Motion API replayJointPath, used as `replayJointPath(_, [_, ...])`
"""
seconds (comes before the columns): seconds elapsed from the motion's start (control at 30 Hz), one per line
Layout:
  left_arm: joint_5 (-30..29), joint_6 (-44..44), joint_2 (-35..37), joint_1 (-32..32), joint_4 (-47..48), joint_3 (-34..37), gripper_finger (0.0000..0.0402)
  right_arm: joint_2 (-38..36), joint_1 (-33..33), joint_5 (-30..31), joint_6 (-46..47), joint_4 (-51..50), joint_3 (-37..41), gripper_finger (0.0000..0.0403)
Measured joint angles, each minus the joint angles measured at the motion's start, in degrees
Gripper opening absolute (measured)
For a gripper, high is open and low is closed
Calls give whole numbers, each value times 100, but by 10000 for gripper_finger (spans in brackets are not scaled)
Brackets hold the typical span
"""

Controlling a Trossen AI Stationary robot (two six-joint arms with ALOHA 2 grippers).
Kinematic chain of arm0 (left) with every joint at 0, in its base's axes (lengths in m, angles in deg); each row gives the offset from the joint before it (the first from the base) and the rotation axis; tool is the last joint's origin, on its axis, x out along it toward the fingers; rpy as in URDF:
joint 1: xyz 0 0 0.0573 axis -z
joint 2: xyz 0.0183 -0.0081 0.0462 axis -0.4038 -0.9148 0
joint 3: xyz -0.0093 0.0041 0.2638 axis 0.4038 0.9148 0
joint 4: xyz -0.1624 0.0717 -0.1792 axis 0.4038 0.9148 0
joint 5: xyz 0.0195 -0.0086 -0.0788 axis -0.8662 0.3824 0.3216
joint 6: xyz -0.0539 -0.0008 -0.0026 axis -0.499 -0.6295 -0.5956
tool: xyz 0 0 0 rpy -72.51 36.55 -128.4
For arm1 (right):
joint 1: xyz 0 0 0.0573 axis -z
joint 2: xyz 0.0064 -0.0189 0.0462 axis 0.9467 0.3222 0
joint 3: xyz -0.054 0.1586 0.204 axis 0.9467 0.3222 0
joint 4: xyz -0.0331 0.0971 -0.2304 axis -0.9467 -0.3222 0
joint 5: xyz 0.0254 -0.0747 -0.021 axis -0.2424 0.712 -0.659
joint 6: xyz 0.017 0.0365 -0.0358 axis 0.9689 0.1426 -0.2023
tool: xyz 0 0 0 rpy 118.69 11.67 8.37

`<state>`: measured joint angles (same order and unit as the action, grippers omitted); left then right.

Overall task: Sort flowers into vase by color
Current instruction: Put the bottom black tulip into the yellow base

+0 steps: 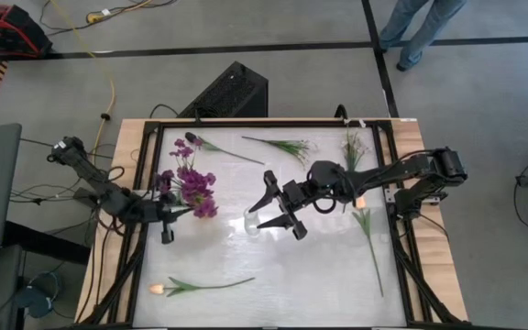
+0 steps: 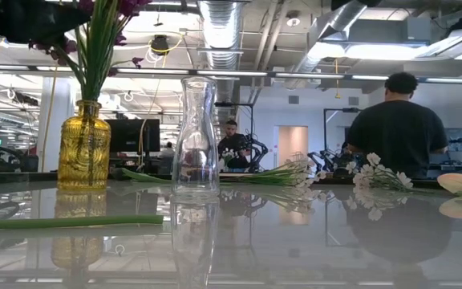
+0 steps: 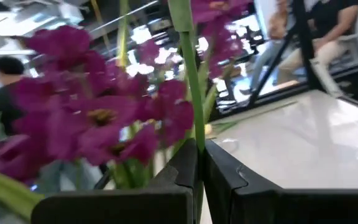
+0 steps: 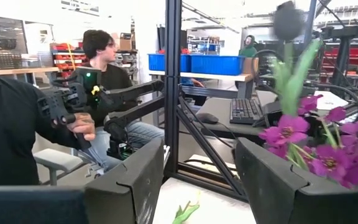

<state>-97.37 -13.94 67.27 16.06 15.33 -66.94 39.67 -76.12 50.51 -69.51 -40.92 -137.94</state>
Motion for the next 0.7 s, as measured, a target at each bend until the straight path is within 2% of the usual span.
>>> replayJointPath(0.3, [-1242, -643, -4, 0, 68, 2, 0, 0, 4, -1, 16, 8, 0, 225])
replayJointPath(0.7, [-1496, -1309, -5, -2, 421, 2, 0, 0, 56, -1, -1, 13, 2, 225])
